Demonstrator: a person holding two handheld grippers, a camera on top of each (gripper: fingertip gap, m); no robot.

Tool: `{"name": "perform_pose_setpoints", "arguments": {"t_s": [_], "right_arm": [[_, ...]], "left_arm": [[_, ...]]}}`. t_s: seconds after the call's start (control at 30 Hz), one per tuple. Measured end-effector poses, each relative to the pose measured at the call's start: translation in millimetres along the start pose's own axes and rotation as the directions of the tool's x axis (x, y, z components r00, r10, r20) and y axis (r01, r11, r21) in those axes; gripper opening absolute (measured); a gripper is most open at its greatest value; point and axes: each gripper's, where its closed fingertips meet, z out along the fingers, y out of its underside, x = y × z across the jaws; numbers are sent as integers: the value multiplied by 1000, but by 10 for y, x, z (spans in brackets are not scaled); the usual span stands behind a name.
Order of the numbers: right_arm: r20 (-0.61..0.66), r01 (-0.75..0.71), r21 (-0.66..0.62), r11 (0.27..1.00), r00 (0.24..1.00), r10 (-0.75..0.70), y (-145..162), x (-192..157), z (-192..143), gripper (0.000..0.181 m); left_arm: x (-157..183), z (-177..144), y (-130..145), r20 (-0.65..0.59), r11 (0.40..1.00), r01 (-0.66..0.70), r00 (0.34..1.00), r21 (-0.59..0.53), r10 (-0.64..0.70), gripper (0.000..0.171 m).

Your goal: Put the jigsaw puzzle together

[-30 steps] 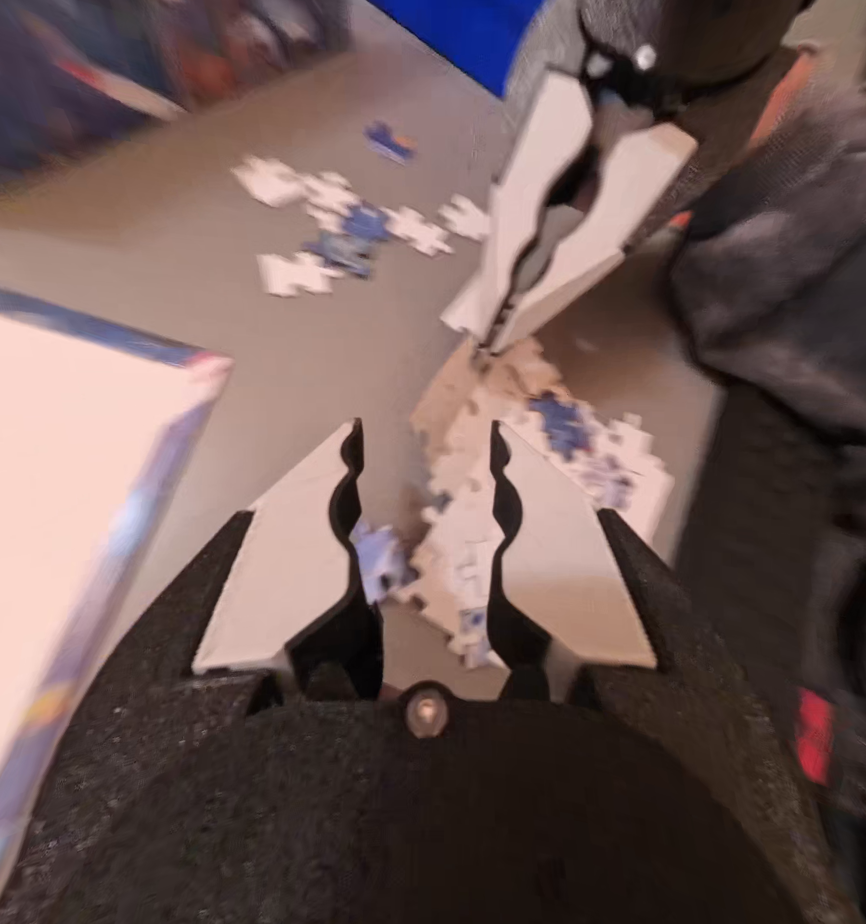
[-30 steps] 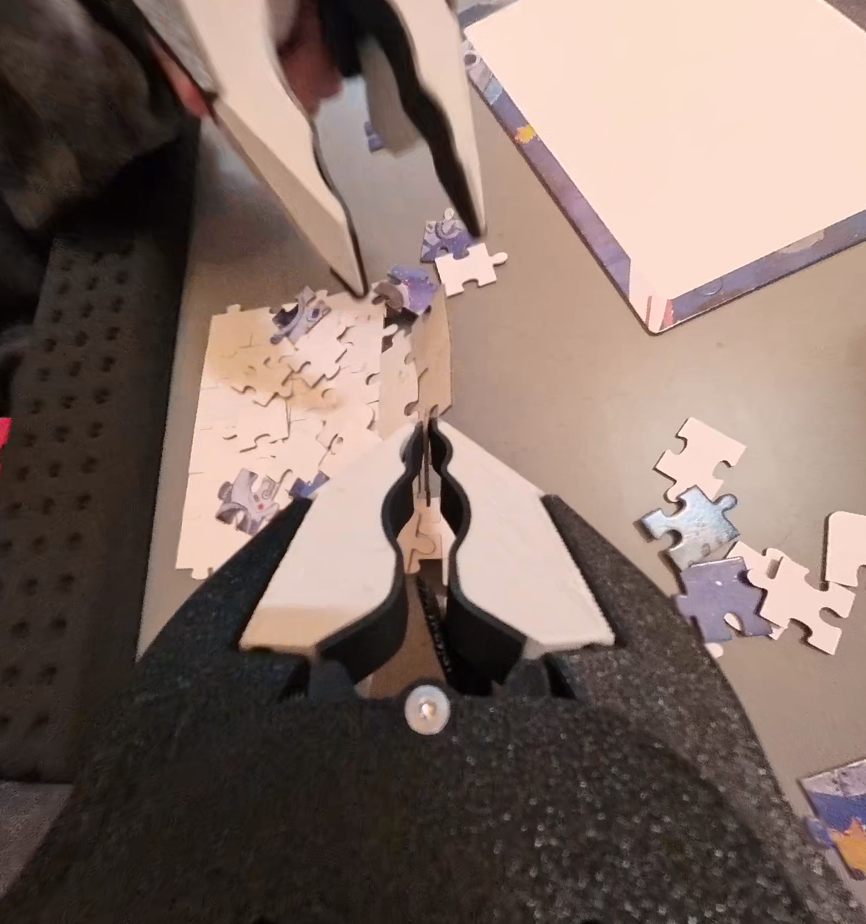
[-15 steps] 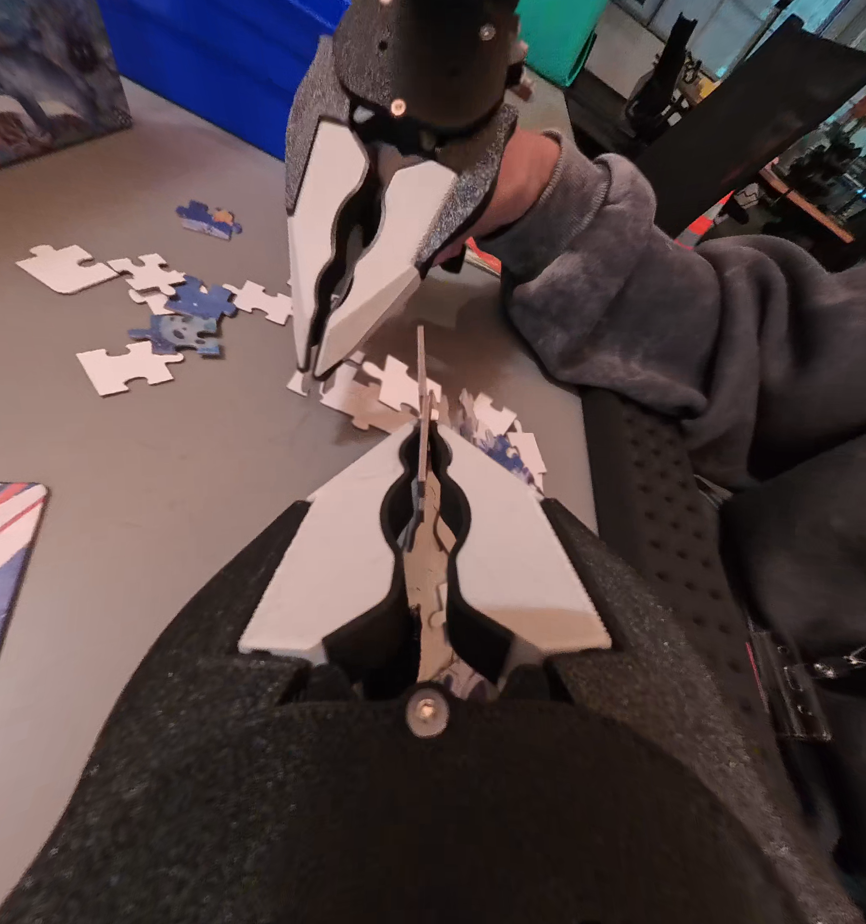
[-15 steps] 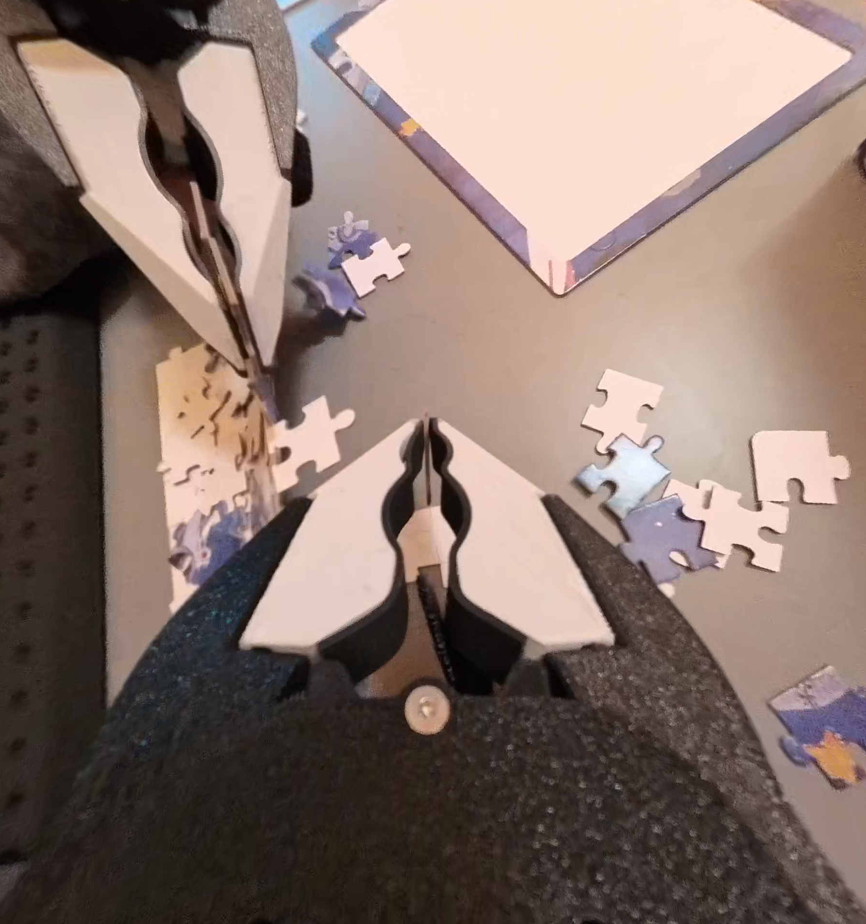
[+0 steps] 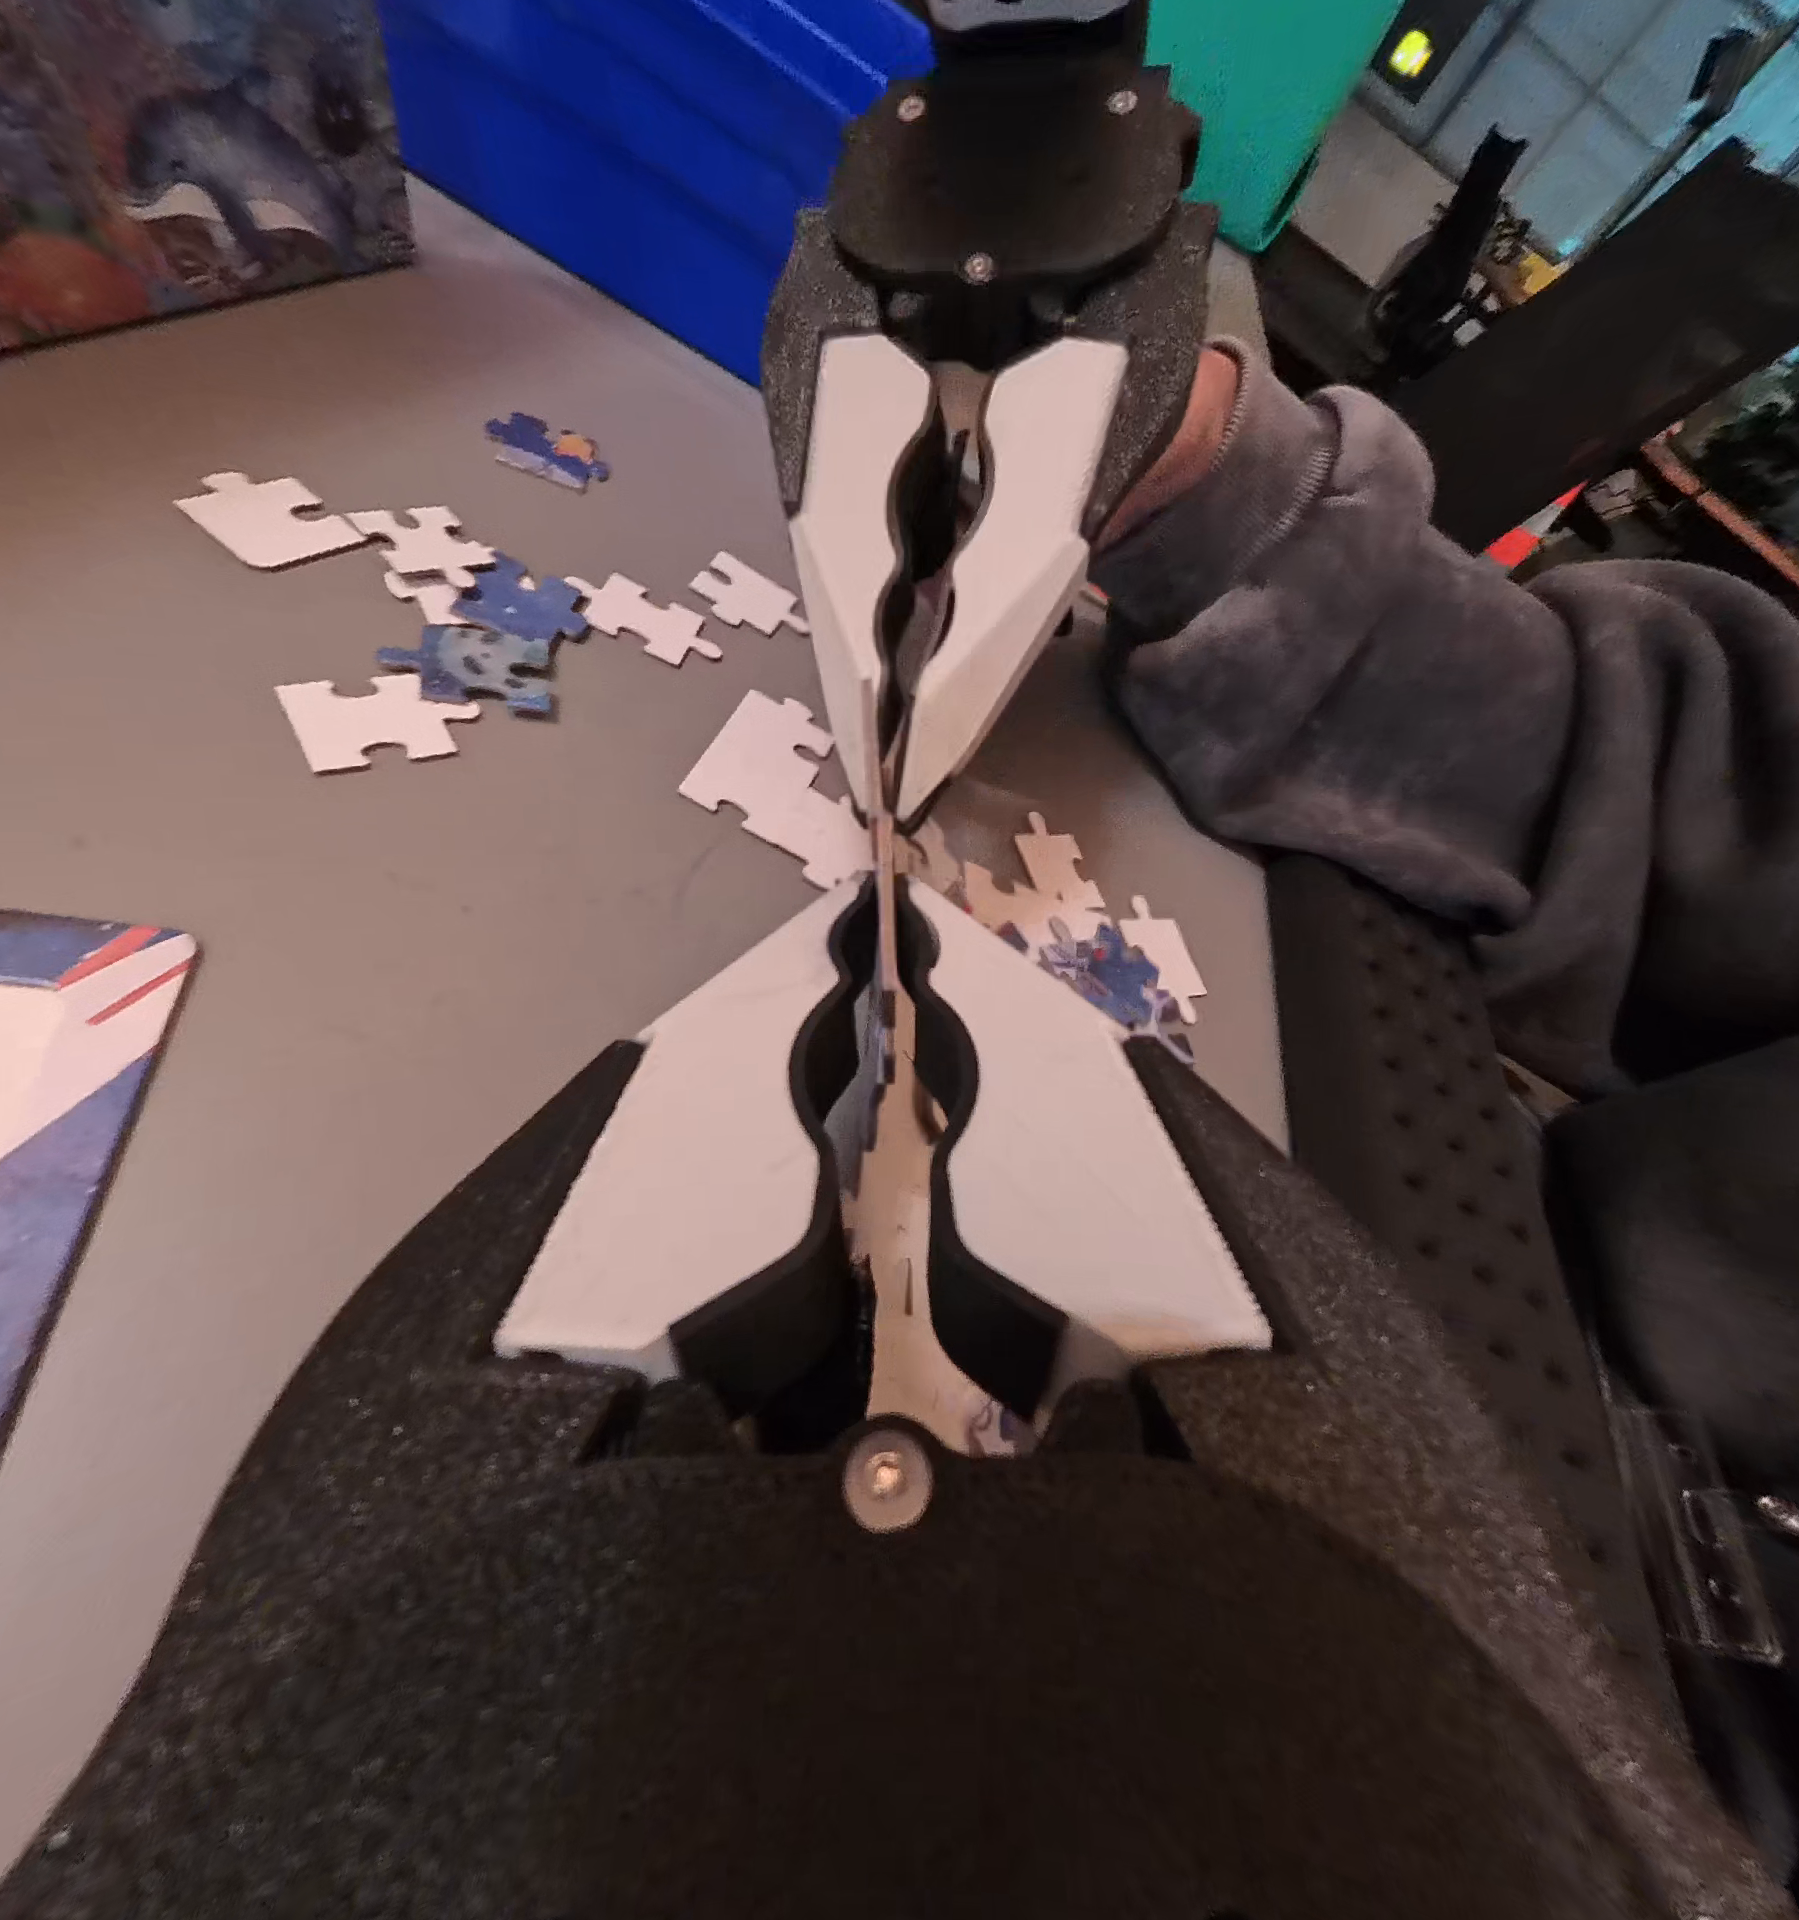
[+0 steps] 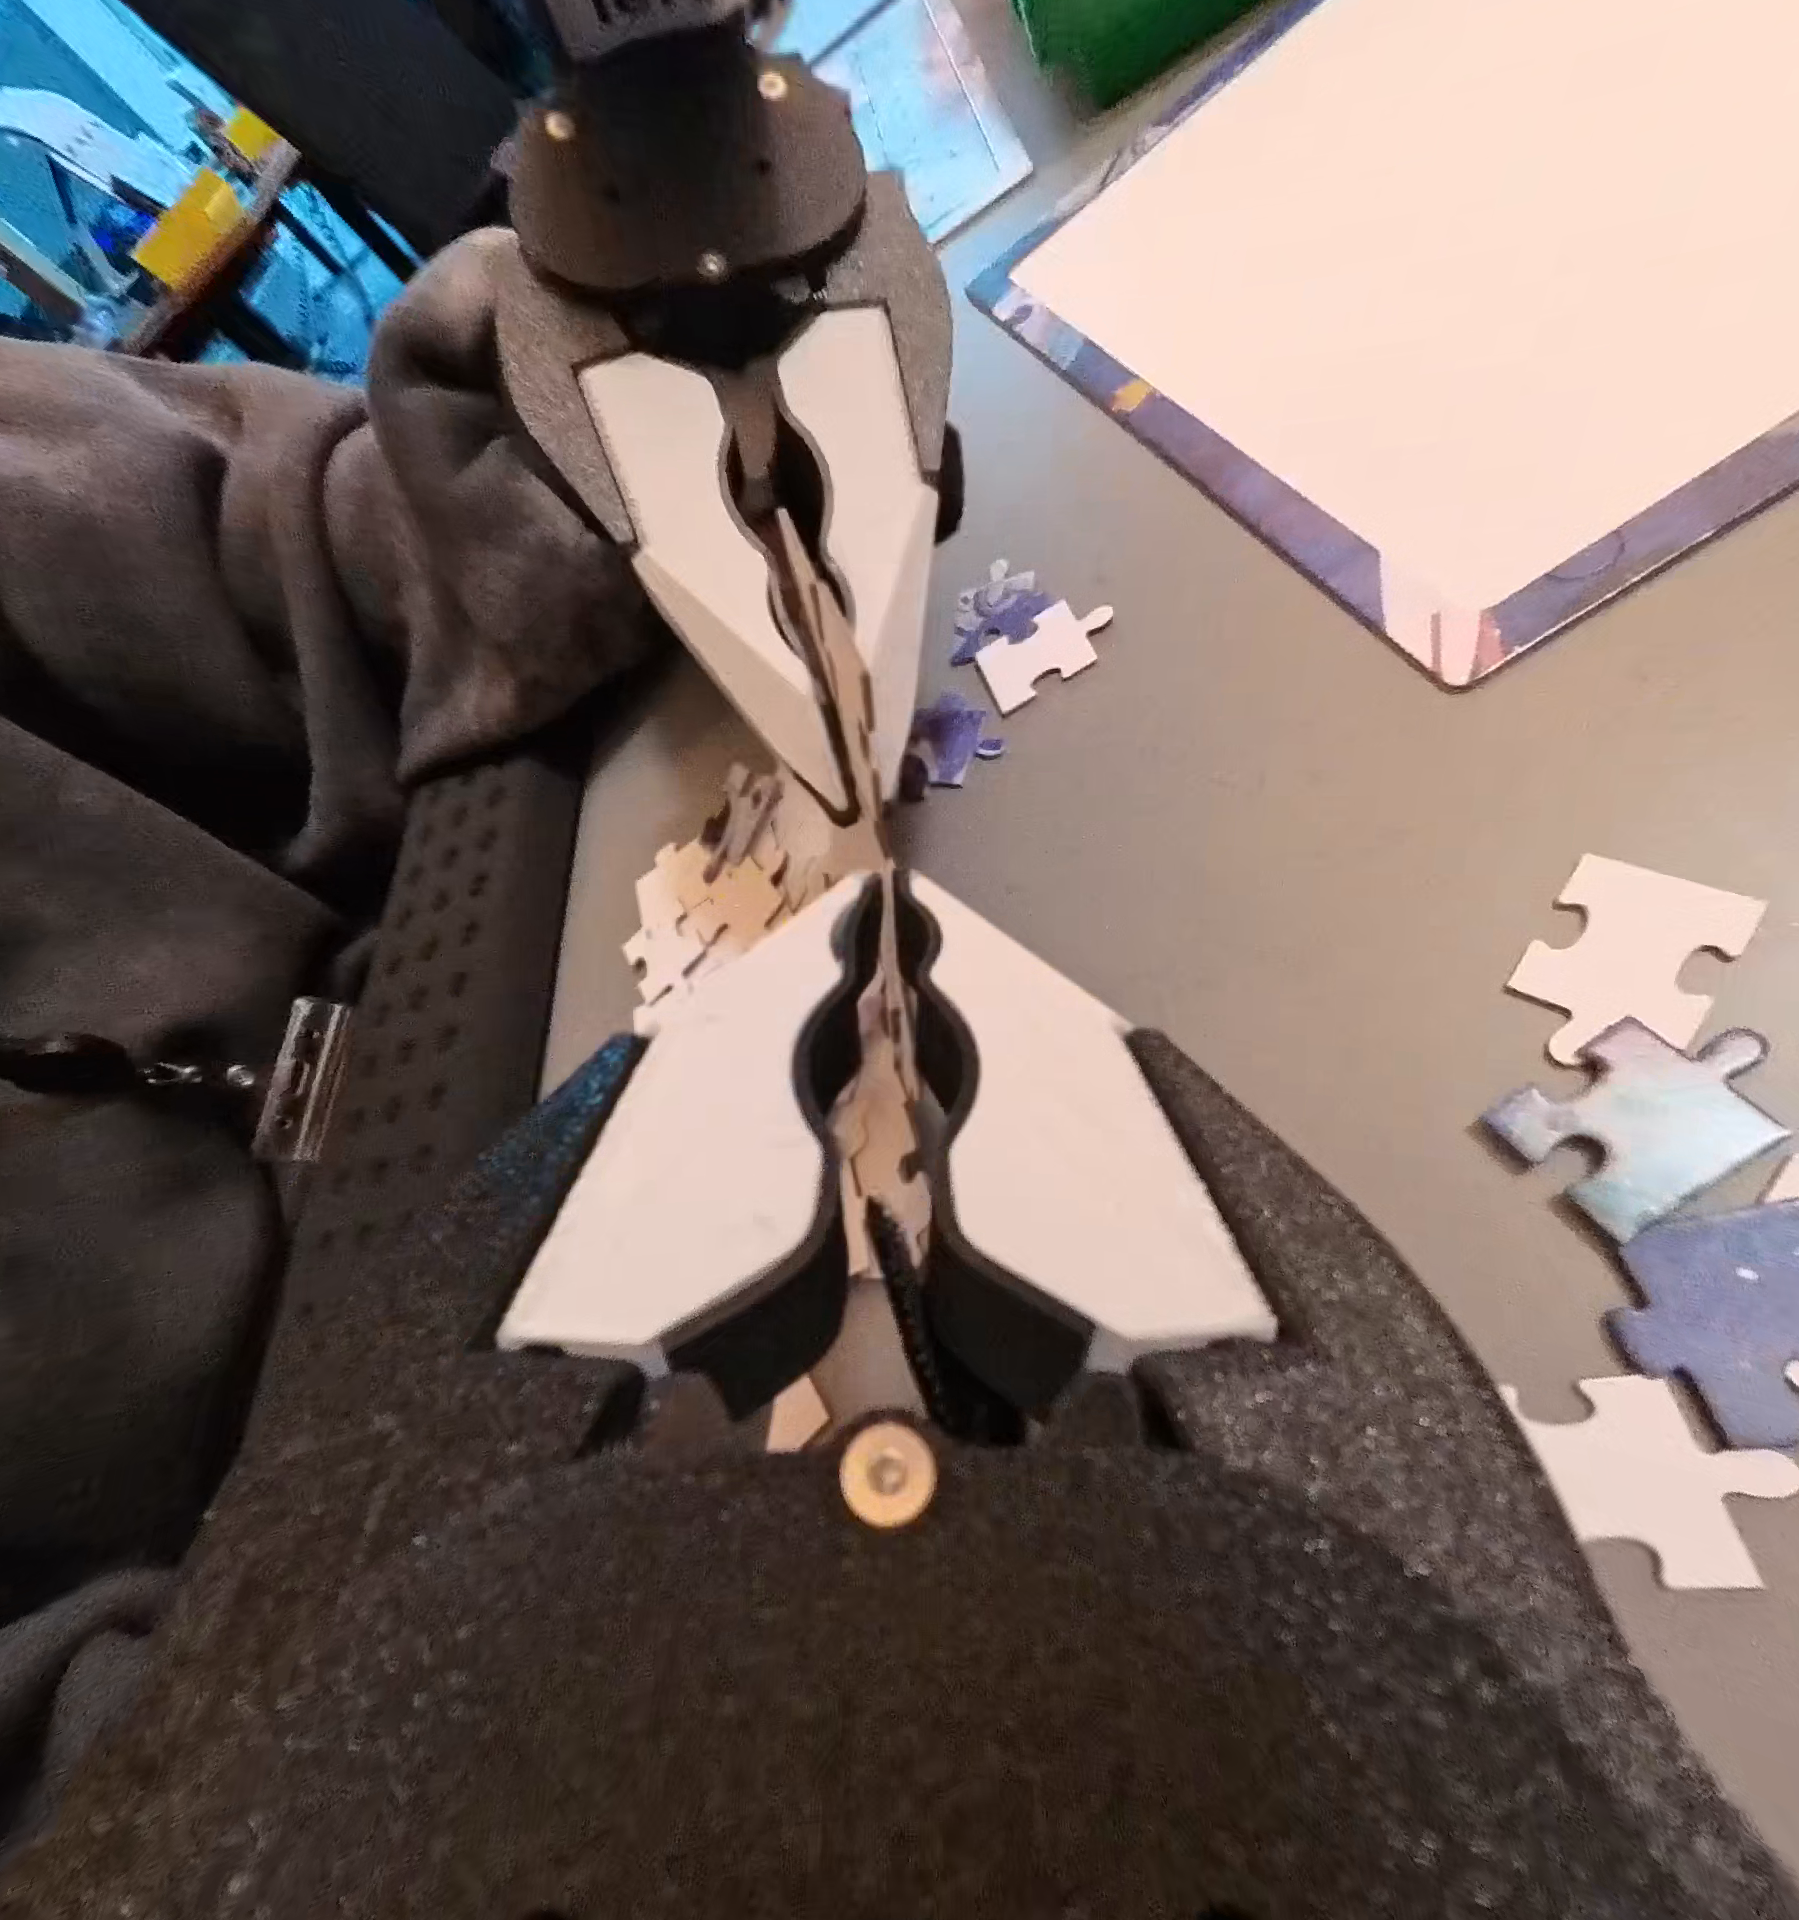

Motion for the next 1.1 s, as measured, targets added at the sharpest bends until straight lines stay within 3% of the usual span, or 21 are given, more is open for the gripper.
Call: {"name": "perform_pose_setpoints", "arguments": {"t_s": [0.17, 0.3, 0.33, 0.4, 0.73, 0.83, 0.9, 0.93, 1.03, 1.1], "right_arm": [[-276, 53, -67, 996, 959, -70, 81, 415, -90, 2], [-247, 62, -29, 998, 967, -67, -3, 341, -71, 2], [-220, 71, -23, 997, 973, -74, -27, 272, -44, 2], [-23, 56, 43, 997, 998, -56, -127, -69, 9, 2], [165, 6, 49, 999, 986, -14, -78, -294, 10, 2], [355, 10, 118, 993, 933, -52, -199, -648, -96, 1], [365, 37, 185, 982, 925, -103, -315, -735, -149, 1], [362, 36, 212, 977, 925, -112, -366, -749, -170, 1], [70, 63, 149, 987, 995, -74, -307, -232, -59, 2], [-5, 55, 193, 980, 998, -55, -370, -97, -155, 3]], "left_arm": [[51, -110, -114, -61, 997, 39, 998, 67, -35, 1], [210, -185, -245, -162, 989, 58, 986, 135, -36, 1], [205, -182, -233, -165, 990, 64, 985, 127, -42, 1], [140, -159, -198, -127, 992, 63, 991, 109, -49, 2], [193, -152, -228, -166, 988, 92, 984, 121, -71, 2], [154, -177, -265, -164, 982, 124, 981, 139, -101, 3], [158, -164, -229, -168, 985, 125, 980, 121, -104, 2], [152, -146, -205, -162, 986, 125, 981, 107, -107, 1], [172, -113, -188, -155, 988, 124, 982, 94, -109, 4], [134, -140, -216, -152, 983, 143, 981, 114, -125, 7]]}}
